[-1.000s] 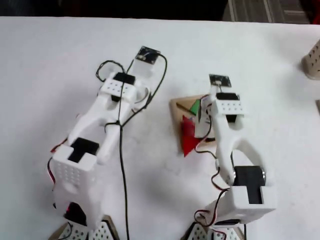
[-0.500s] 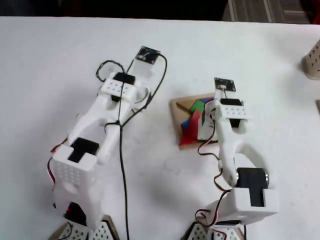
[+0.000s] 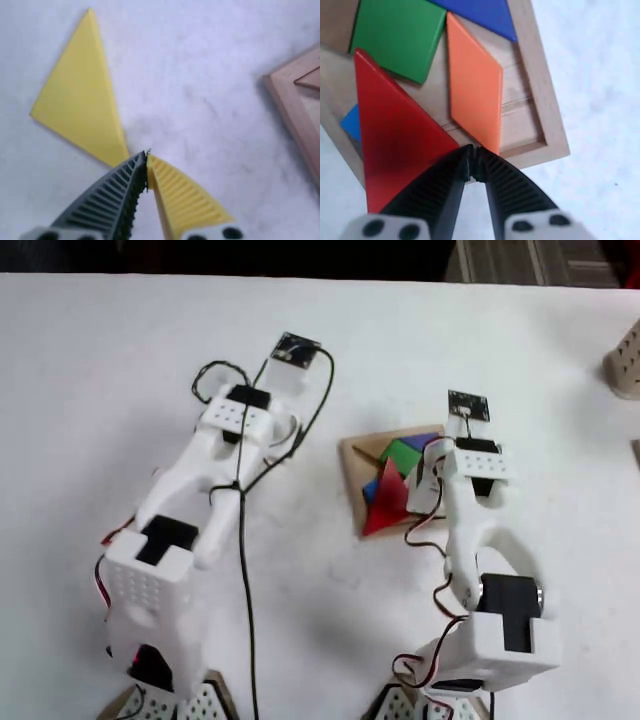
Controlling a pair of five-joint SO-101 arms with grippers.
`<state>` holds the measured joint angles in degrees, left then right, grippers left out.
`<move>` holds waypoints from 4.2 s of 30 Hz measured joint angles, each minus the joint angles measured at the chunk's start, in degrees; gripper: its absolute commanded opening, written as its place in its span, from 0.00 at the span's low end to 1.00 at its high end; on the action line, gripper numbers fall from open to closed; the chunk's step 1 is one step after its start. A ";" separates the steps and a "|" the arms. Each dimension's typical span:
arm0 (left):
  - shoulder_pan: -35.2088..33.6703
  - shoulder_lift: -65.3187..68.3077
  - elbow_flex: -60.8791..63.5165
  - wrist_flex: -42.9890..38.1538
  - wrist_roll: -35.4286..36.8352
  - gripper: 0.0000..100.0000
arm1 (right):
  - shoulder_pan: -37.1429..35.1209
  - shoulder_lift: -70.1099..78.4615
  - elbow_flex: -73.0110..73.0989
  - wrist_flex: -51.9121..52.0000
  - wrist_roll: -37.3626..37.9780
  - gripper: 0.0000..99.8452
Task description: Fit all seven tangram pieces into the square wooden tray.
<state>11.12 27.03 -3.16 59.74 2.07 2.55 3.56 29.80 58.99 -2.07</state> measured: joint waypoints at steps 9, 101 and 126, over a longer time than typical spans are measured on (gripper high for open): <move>0.00 0.00 0.00 0.00 0.00 0.03 | -1.58 -2.64 -4.66 6.33 -0.09 0.02; -2.64 0.09 -2.37 0.00 0.00 0.03 | -8.62 -14.86 14.95 -4.92 -0.70 0.02; -2.64 0.09 -2.37 0.00 0.00 0.03 | -8.62 -18.11 17.93 -16.62 -1.14 0.02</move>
<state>8.48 27.12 -5.54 59.74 2.07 -6.07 -14.55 47.74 42.37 -3.21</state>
